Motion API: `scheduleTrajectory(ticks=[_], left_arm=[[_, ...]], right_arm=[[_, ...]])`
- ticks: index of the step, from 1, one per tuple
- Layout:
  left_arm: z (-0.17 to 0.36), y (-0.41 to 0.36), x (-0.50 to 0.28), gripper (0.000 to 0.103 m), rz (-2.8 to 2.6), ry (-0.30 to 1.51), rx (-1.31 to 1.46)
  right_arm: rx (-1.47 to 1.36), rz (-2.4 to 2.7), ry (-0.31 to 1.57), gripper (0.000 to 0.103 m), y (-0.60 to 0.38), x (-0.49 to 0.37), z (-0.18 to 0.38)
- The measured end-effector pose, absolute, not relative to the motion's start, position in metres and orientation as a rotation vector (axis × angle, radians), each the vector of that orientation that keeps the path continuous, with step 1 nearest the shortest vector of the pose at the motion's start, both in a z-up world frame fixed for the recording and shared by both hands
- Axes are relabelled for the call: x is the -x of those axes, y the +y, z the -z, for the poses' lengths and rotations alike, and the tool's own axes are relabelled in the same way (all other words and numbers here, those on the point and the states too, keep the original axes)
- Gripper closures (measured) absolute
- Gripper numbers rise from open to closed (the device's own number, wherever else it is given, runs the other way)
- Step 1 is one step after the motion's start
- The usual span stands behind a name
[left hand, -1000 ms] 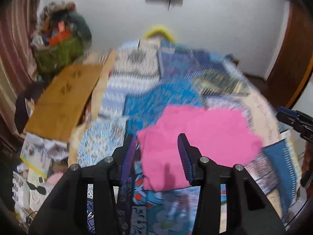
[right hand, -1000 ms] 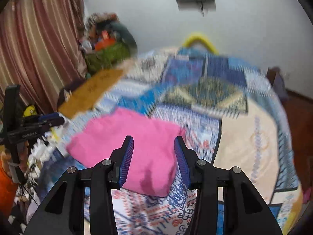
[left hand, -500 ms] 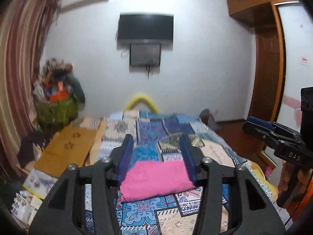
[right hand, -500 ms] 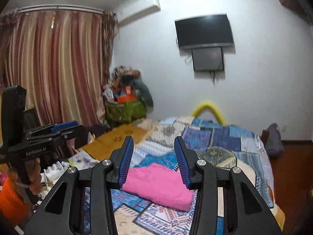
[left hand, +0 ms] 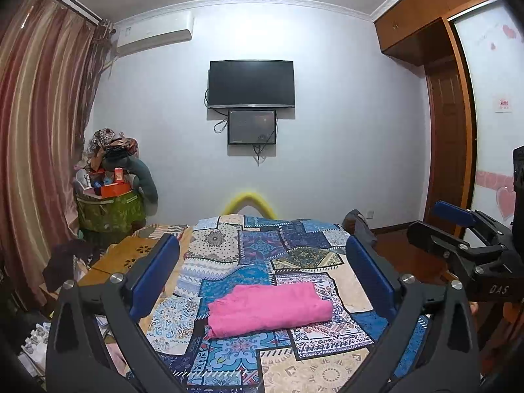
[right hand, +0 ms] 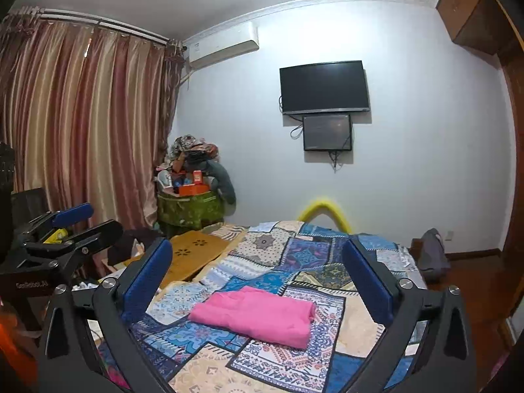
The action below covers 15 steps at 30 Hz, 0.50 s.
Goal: Fold small clothes
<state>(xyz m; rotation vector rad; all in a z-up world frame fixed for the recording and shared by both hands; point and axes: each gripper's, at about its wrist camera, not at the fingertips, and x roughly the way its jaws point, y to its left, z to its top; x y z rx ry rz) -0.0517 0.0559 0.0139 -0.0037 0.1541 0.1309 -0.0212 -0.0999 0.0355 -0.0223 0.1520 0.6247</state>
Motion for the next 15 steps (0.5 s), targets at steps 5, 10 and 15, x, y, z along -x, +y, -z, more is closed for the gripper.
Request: scheduleTrajectory(ticks=[5,10,15], left_arm=[[-0.0123,0.0545,0.0546,0.000,-0.129,0.155,0.008],[-0.0093,0.0539,0.0560,0.000,-0.126,0.163,0.029],[-0.0075,0.0568,0.0522,0.000,-0.132,0.170,0.040]], right_arm=[[0.010,-0.625,0.160,0.000,-0.1015,0.0224,-0.0351],[0.014,-0.620,0.161,0.000,-0.1030,0.0262,-0.0321],[0.009,-0.620,0.176,0.000,-0.1046,0.0231,-0.0278]])
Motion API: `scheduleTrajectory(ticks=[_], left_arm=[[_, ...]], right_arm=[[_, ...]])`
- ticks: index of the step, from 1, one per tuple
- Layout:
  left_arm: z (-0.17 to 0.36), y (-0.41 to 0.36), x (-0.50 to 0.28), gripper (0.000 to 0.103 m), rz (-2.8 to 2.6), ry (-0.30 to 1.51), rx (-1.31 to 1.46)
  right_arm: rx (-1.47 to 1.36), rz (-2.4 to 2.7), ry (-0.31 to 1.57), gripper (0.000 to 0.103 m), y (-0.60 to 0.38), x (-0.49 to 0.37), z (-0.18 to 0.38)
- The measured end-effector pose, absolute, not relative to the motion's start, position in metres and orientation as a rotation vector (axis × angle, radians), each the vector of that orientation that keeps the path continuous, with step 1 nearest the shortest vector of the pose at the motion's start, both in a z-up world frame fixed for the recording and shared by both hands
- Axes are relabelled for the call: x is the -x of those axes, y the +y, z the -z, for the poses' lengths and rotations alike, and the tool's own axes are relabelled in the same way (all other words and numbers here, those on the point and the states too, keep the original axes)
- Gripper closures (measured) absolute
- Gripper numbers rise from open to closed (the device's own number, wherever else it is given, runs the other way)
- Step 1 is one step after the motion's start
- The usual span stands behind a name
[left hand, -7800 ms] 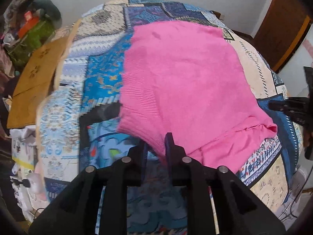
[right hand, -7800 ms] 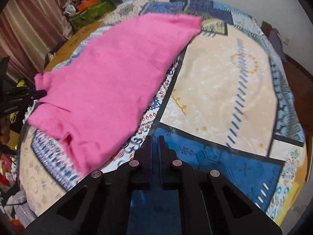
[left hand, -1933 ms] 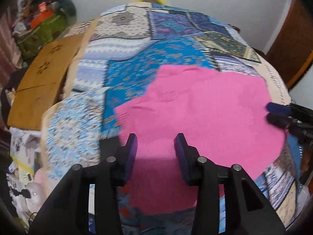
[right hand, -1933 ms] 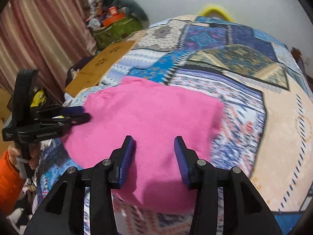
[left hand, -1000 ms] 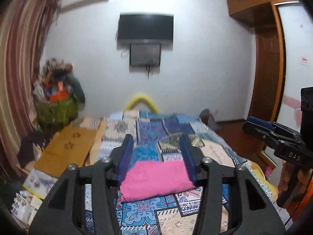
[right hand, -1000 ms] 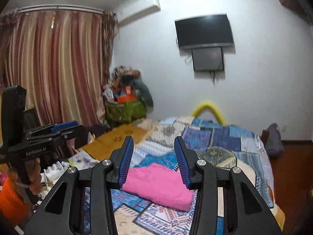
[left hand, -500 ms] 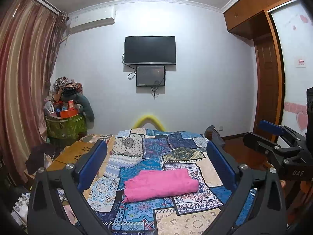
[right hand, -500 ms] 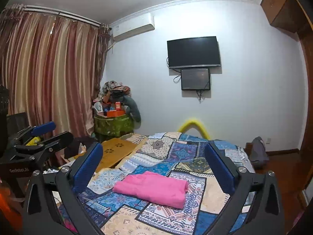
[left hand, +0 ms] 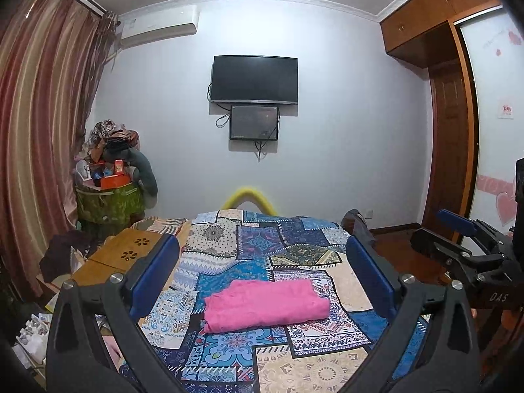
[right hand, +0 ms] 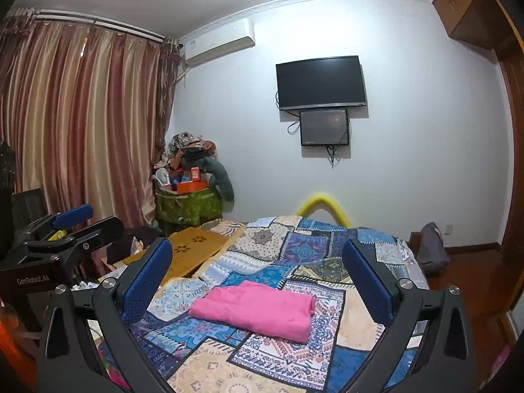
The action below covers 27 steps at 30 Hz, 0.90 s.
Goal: Fold small clothes
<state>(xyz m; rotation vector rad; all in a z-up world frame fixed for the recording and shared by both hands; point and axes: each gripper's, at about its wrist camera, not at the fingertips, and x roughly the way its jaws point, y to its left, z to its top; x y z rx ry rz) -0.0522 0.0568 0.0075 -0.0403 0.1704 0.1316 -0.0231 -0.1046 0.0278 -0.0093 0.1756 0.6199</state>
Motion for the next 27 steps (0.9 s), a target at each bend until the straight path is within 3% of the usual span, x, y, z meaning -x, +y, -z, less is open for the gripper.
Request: scheduleTrajectory(ticks=[27], left_arm=[[0.0007,0.0663,0.0447,0.000,-0.137,0.199,0.073]], right_arm=[[0.008,-0.623,0.222,0.000,-0.1069,0.0237,-0.0200]])
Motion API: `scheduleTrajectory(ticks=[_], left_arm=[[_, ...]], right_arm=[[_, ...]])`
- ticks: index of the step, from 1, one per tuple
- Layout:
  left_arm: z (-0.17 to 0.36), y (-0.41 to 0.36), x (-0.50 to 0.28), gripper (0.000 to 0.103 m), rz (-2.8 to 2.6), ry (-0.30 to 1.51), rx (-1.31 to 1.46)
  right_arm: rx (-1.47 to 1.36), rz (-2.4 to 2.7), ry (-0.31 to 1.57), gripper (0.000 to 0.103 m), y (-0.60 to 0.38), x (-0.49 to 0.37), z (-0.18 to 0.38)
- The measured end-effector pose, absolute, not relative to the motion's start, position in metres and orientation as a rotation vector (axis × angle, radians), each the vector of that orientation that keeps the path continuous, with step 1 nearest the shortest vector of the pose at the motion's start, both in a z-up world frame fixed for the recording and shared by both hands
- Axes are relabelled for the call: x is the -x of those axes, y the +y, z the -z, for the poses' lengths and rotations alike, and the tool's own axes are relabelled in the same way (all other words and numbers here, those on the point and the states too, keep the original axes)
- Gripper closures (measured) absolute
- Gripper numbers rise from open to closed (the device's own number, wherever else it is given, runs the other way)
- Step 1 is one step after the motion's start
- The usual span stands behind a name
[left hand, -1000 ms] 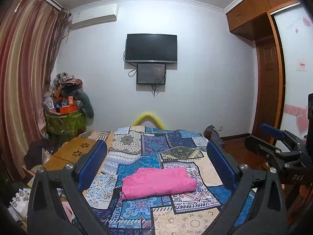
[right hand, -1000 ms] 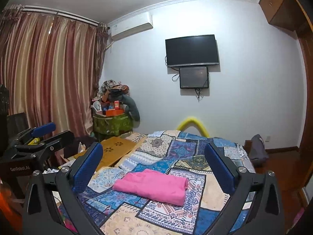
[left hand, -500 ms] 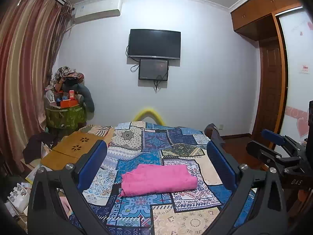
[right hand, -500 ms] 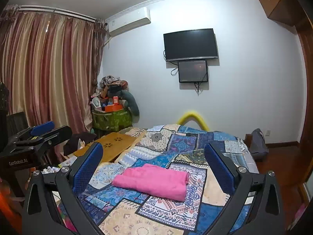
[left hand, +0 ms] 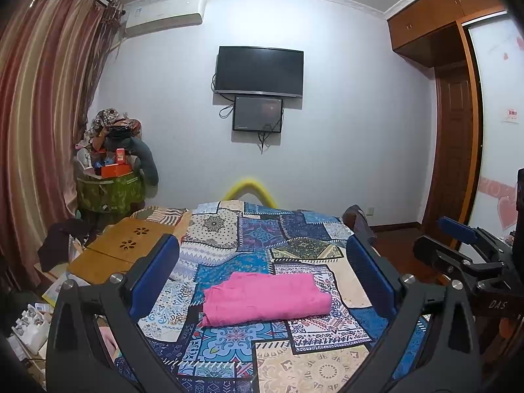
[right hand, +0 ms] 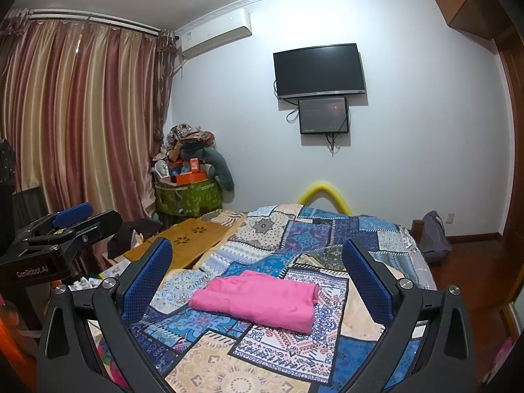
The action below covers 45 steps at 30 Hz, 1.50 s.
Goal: Fold small clothes
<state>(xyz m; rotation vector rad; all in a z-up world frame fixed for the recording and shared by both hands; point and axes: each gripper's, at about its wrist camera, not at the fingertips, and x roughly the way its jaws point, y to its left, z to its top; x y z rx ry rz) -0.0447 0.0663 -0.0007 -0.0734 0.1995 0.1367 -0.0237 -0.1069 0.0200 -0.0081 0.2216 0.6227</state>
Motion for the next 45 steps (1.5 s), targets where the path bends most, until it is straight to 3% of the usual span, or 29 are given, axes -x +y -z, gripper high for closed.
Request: scheduleTrajectory(ticks=[45], left_arm=[[0.0022,0.0700,0.0411,0.000,-0.101,0.200,0.057]], right_arm=[[-0.007,-0.614,0.216,0.000,-0.1045,0.0237,-0.0164]])
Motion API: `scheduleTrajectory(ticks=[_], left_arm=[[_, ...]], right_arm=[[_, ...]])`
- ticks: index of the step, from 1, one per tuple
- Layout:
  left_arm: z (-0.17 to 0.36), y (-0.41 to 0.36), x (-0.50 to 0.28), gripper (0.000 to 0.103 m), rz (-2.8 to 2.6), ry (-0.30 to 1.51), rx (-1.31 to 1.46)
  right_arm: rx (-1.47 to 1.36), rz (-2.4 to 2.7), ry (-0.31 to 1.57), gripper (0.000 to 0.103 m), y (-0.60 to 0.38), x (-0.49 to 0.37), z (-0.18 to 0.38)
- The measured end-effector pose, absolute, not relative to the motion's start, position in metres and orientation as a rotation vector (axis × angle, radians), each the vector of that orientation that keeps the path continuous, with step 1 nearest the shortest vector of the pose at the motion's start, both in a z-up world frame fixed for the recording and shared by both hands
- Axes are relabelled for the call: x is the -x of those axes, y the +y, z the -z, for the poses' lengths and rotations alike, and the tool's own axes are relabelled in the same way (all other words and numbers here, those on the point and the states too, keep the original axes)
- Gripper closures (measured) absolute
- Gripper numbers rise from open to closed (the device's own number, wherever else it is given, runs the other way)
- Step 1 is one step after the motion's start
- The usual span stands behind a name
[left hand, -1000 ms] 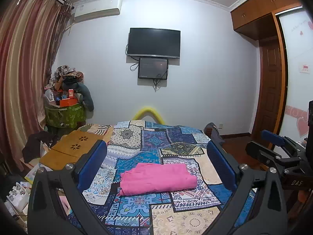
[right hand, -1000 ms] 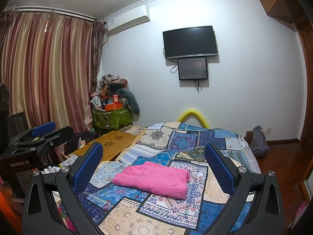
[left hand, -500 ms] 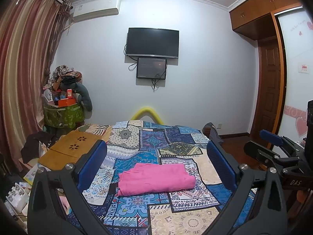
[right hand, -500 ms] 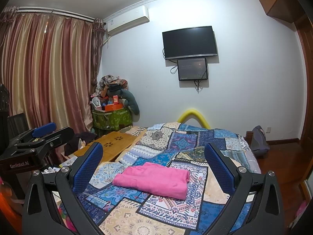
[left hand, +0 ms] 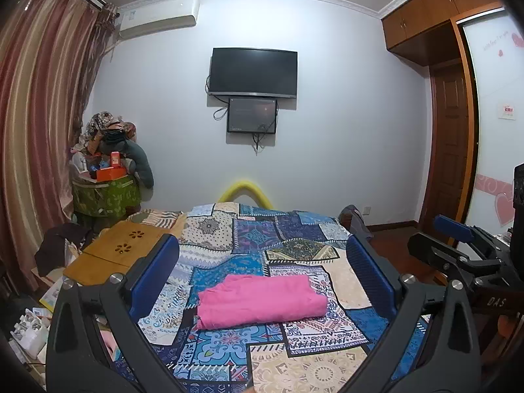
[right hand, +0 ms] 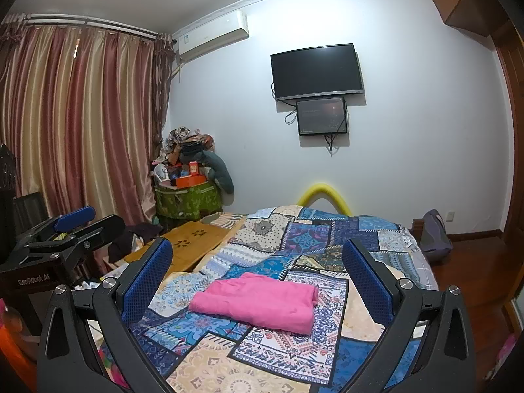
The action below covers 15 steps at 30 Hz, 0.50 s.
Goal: Fold small clothes
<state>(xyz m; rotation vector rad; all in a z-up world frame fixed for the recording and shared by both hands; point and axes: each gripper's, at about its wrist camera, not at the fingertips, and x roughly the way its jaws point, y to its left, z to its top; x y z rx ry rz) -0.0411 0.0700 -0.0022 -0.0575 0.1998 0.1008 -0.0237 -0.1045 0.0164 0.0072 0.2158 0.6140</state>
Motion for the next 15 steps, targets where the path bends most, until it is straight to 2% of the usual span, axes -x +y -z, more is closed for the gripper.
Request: scheduleTrajectory(ticks=[15], left_arm=[[0.008,0.071,0.029,0.000,-0.077,0.233,0.058]], right_arm=[[-0.015,-0.603,0.245,0.000,-0.098,0.018,-0.011]])
